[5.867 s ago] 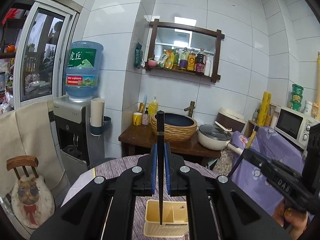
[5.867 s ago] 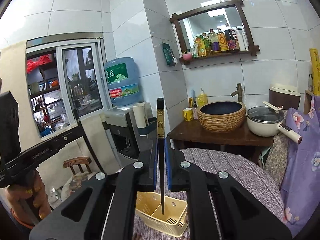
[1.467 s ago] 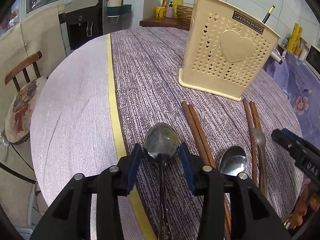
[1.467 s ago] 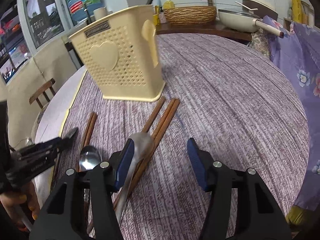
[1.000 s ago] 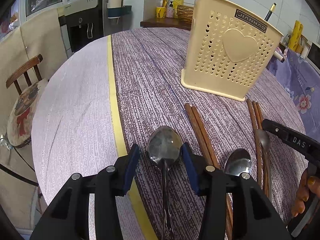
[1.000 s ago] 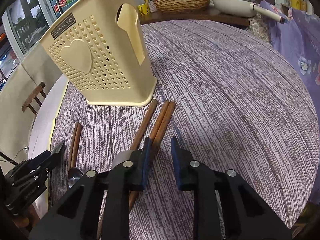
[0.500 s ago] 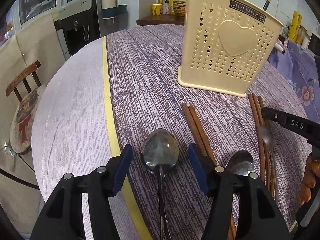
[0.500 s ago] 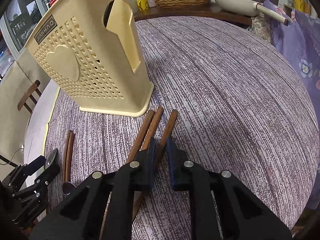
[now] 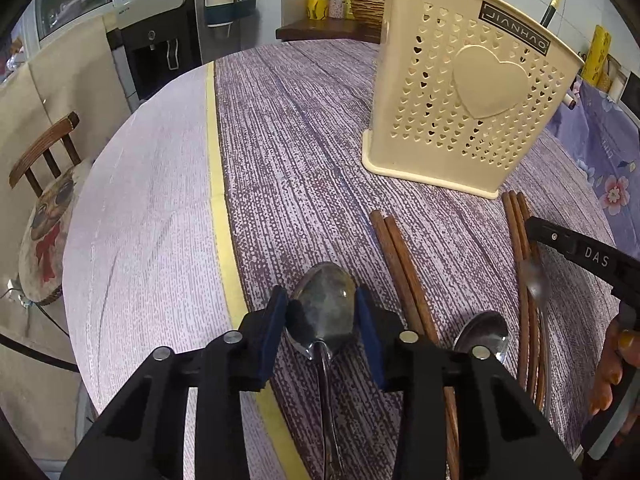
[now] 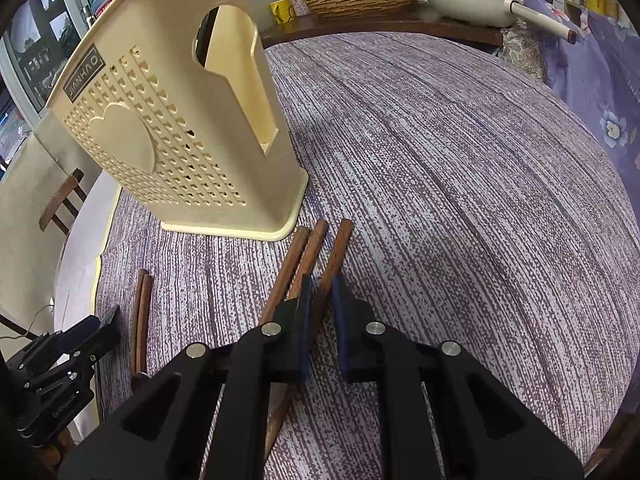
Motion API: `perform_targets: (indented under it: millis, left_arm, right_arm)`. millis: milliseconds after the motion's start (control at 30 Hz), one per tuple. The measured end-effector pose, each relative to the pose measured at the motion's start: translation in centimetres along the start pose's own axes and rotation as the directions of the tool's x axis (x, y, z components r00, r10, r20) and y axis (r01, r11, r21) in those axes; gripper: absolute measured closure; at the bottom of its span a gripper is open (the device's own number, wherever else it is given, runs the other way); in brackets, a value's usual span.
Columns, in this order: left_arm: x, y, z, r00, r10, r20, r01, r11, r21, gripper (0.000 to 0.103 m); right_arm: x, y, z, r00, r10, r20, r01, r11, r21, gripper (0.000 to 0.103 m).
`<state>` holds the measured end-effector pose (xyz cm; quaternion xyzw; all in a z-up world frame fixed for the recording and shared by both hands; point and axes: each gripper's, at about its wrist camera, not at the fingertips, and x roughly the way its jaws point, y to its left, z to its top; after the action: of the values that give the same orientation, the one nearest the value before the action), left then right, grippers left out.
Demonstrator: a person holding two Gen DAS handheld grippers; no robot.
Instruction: Organize utensils
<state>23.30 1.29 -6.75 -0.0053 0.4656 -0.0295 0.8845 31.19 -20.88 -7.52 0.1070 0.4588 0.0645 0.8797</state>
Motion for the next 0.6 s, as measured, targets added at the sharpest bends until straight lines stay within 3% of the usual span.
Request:
perform_targets:
  millis: [333,467,600]
  left_arm:
    - [0.0,0.0,0.6,0.998,-0.060,0.034,0.061,0.997,-0.044,0.068]
    - [-1.4,-0.1,1.0,0.990,-0.082,0.116,0.088,0.995,-0.051,0.068]
    - [-3.3,-0.5,1.9,0.971,-0.091,0.219,0.102,0.994,-0.038,0.068]
  right_arm:
    - [-0.9,-1.3,0.7,0.997,0.043,0.065,-0.046,0.997,0.055,0.093]
    - [-2.8,-1.2,1.4,0.988,0.041,0.150,-0.047,0.998,0.037,0.093]
    - [-5.3,-0.8,2.1,0.969,0.035,0.245,-0.036,0.999,0.002,0.094]
